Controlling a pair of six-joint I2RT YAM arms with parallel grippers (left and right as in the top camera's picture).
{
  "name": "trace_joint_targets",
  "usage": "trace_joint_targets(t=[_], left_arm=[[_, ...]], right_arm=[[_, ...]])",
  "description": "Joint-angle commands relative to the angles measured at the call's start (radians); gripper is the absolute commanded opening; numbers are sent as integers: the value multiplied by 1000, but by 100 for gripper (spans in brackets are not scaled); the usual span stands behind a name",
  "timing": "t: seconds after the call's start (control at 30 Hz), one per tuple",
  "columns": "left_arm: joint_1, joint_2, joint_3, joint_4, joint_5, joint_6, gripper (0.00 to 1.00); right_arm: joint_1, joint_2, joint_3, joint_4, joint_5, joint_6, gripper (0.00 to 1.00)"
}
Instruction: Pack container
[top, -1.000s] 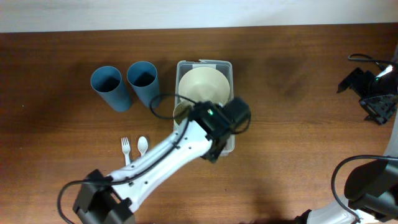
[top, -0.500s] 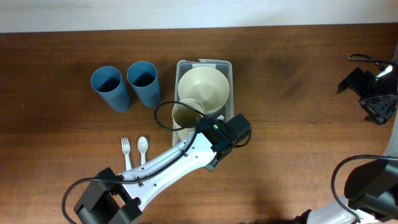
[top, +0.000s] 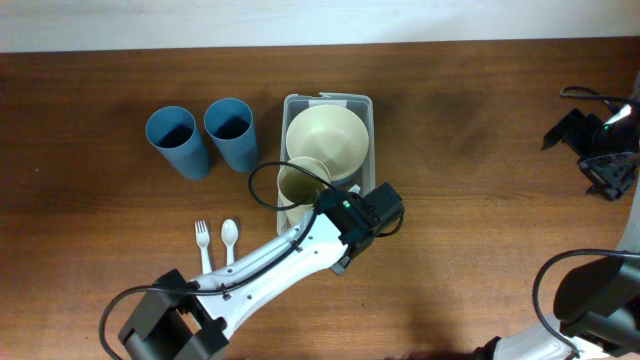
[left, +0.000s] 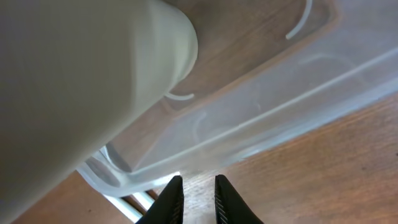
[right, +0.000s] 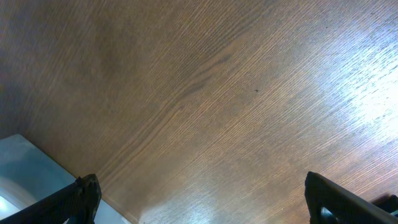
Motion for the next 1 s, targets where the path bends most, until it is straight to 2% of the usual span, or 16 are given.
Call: trace_joint_targets(t=[0.0,0.2,0.73,0.97], left_arm=[[0,-29,36,-77,60,-14,19],[-34,-64,134,-143,48,-13,20],[-40,-50,93,-80,-82,9,21],[-40,-44,61,-68,-92,10,21]], right_arm=[[-3,-22,14,0,5,-6,99],[-3,-22,14,0,5,-6,99],[-3,-22,14,0,5,-6,99],[-3,-22,14,0,5,-6,99]])
